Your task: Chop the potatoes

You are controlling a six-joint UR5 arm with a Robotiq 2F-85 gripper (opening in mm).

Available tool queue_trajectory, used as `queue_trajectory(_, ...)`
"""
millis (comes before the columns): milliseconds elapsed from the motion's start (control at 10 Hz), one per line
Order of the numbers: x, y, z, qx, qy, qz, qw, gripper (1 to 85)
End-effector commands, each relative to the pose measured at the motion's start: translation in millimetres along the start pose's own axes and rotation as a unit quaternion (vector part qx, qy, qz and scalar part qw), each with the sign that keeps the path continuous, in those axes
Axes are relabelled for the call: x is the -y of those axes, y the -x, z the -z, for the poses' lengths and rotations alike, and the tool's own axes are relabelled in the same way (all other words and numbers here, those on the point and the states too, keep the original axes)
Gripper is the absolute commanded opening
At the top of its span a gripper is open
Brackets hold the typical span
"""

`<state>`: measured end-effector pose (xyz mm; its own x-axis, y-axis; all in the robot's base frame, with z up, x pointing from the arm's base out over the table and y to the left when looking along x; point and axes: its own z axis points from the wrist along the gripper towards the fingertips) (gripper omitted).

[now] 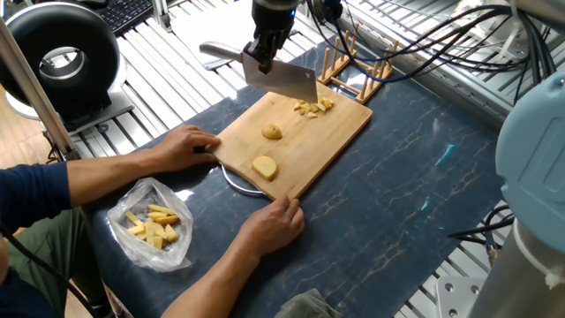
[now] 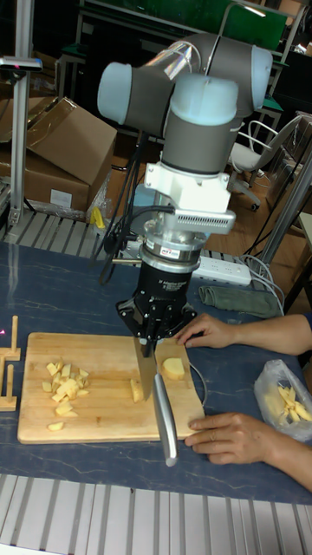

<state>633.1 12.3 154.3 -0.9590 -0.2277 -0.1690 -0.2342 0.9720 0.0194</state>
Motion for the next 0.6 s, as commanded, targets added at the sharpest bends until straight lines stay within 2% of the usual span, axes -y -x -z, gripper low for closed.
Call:
queue_trajectory(0,-3.1,-1.8,-17.3,0.01,0.002,-0.011,0.9999,1.0)
queue_trajectory(300,-17.5,-4.4,-26.9,0.014,0.009,-0.025,0.9996,1.0)
queue_trajectory(400,-18.5,-4.5,-30.0,0.019,0.004,-0.02,0.9996,1.0)
queue_trajectory(500,-22.6,-4.0,-33.4,0.027,0.009,-0.015,0.9995,1.0)
